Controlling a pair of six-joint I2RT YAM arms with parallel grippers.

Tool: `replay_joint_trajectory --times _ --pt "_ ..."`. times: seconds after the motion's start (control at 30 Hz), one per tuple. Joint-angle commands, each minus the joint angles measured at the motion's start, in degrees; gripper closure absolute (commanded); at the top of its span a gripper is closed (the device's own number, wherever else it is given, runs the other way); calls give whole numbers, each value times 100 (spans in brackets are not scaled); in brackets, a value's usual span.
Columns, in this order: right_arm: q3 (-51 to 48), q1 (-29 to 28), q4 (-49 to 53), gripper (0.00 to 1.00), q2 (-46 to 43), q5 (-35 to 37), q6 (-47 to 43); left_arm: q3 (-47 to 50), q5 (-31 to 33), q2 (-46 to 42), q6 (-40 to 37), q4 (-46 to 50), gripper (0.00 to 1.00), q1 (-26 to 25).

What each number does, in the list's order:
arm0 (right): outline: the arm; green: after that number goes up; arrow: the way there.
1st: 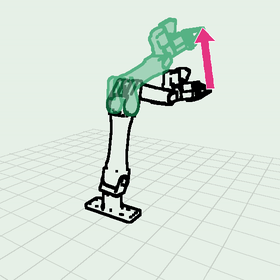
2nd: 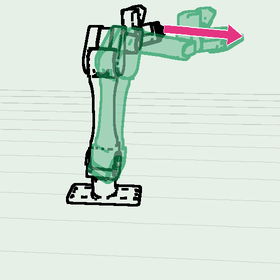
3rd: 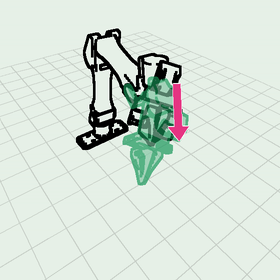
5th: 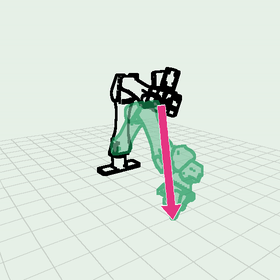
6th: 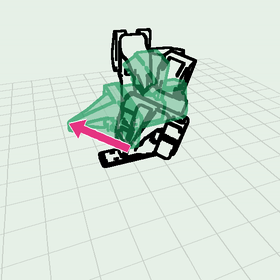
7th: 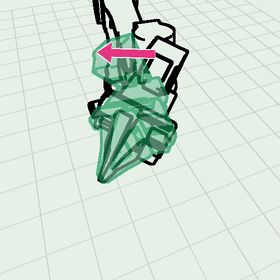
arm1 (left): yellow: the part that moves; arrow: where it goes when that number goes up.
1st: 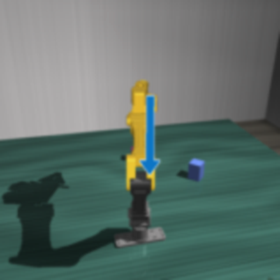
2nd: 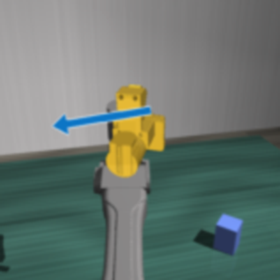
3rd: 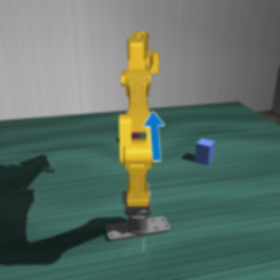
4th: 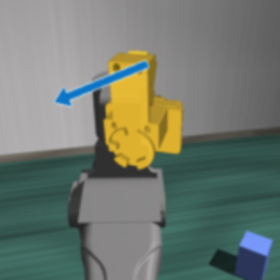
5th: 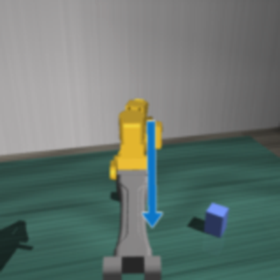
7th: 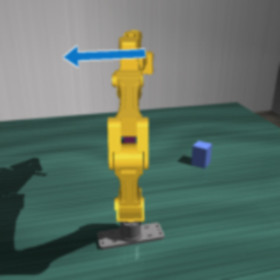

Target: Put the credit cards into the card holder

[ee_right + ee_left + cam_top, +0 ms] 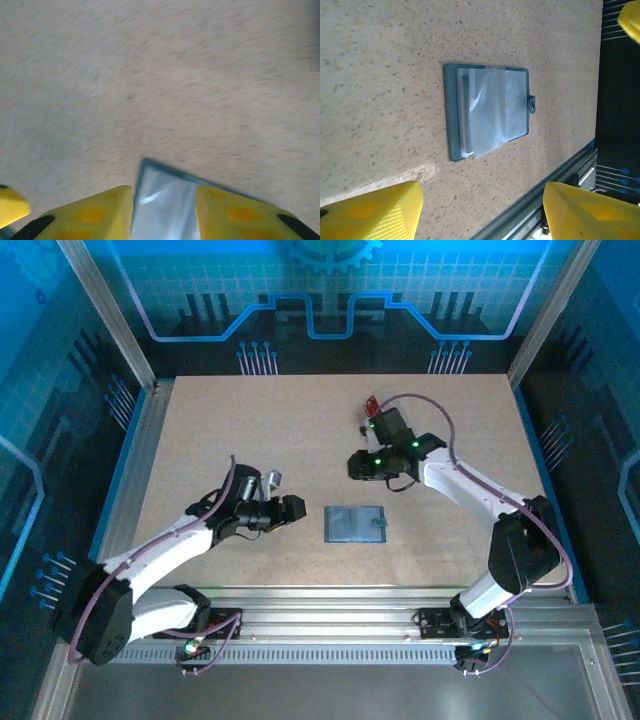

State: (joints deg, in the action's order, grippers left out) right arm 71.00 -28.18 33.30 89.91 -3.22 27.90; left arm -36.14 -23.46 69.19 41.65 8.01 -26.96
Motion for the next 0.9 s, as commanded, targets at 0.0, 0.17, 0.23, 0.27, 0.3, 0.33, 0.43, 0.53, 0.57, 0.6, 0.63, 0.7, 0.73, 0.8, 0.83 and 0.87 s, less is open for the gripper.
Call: replay_joint_trajectory --times 0.0,0.17,0.23,0.27,0.3,0.33,0.43,0.53,0.57,0.6,0.63,0.7,0.73,0.8,0.83,0.87 --pt "78 158 411 64 30 846 -250 -484 -306 713 -132 -265 33 -89" --pt "1309 110 1099 66 963 1977 -804 -1077 -398 1706 -168 -245 33 -214" --pt "1786 86 1349 64 1408 2270 -1006 -1274 -312 1970 -255 -129 34 -292" --pt "1997 85 1401 63 1613 2393 -1083 -1346 -264 2093 -307 -99 34 -342" --pt "2163 85 1432 62 1754 2474 -1133 -1378 -215 2176 -344 -105 34 -375" --pt "2346 98 1477 61 1914 2548 -1208 -1387 -192 2267 -382 -132 34 -393" --pt "2937 112 1732 60 2437 2779 -1384 -1312 -228 2476 -429 -362 36 -397" --pt "3361 137 1845 60 2830 2812 -1543 -1226 -285 2637 -408 -554 39 -398" --pt "3465 146 1863 61 2945 2803 -1593 -1218 -356 2676 -399 -584 40 -398" --pt "3587 160 1864 61 3050 2808 -1641 -1190 -394 2679 -402 -626 41 -398" --pt "3690 172 1873 62 3161 2803 -1672 -1140 -395 2672 -395 -655 42 -398" --pt "3883 199 1898 62 3367 2748 -1729 -1070 -393 2623 -386 -704 44 -393" --pt "3977 211 1904 62 3473 2744 -1764 -1042 -398 2586 -380 -727 44 -398" --pt "4163 235 1917 63 3680 2750 -1812 -1007 -404 2515 -376 -741 44 -395" --pt "4253 252 1932 63 3793 2740 -1822 -998 -395 2474 -375 -754 44 -395" --pt "4355 268 1951 64 3899 2741 -1838 -982 -390 2436 -377 -764 44 -397"
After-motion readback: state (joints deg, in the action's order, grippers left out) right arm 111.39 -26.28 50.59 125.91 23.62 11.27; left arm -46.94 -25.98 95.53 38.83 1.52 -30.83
